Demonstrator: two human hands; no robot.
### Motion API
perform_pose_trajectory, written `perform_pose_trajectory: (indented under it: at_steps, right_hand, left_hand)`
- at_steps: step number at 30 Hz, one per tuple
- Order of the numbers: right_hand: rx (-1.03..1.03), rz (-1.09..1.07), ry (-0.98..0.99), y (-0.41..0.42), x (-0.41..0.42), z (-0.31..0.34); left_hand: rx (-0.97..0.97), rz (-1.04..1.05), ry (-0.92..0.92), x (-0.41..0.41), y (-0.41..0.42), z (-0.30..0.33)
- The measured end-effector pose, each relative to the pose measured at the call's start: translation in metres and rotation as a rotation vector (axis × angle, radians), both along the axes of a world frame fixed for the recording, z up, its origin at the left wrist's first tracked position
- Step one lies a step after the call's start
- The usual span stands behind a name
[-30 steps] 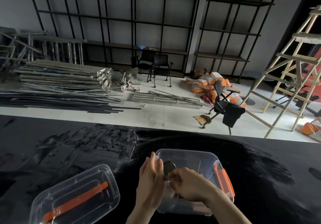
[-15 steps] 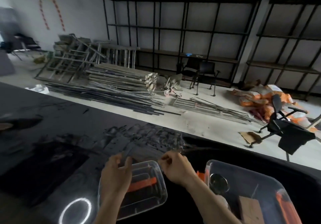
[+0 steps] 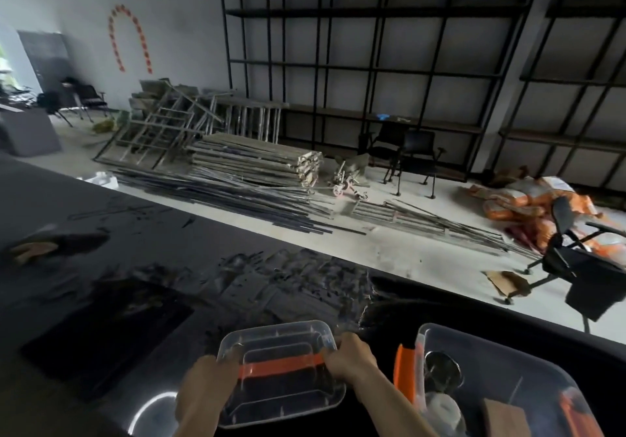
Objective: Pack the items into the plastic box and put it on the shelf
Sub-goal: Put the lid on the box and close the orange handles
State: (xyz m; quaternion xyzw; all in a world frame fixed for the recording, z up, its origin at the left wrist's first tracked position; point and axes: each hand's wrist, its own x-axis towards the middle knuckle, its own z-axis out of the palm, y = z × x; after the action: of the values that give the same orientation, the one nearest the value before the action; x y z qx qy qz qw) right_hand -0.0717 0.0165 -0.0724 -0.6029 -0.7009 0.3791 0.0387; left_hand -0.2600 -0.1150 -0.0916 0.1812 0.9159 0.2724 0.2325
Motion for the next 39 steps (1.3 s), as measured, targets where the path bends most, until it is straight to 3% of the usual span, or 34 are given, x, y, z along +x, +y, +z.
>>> perform_pose_trajectory:
  at_steps: [4,8,13,20,25,29,35,37,39]
  right_hand:
    - [0.059,-0.108,0.102,0.020,0.025,0.035]
    - [0.083,-0.292,0.366,0.048,0.071,0.081]
    - [0.108,-0.500,0.568,0.072,0.152,0.131]
    - [0.237,-0.716,0.599,0.071,0.251,0.163]
    - [0.272,-0.732,0.520,0.062,0.287,0.162]
    - [0.366,-0.724,0.519,0.058,0.301,0.157]
    - [0.214,-0.837,1.128,0.057,0.309,0.158]
    - [0.199,-0.887,1.217,0.057,0.309,0.158]
    - [0.233,-0.920,1.204,0.057,0.307,0.156]
  left_hand:
    - [0.027,-0.063,0.105,0.009,0.039,0.041]
    - [0.122,-0.226,0.223,0.028,0.092,0.089]
    - [0.331,-0.325,0.187,0.086,0.144,0.140]
    - [0.455,-0.420,-0.028,0.181,0.180,0.165]
    - [0.484,-0.457,-0.120,0.216,0.182,0.171]
    - [0.659,-0.492,-0.240,0.225,0.177,0.174]
    - [0.927,-0.438,-0.624,0.221,0.160,0.180]
    - [0.979,-0.422,-0.786,0.219,0.158,0.180]
    - [0.961,-0.433,-0.804,0.221,0.158,0.178]
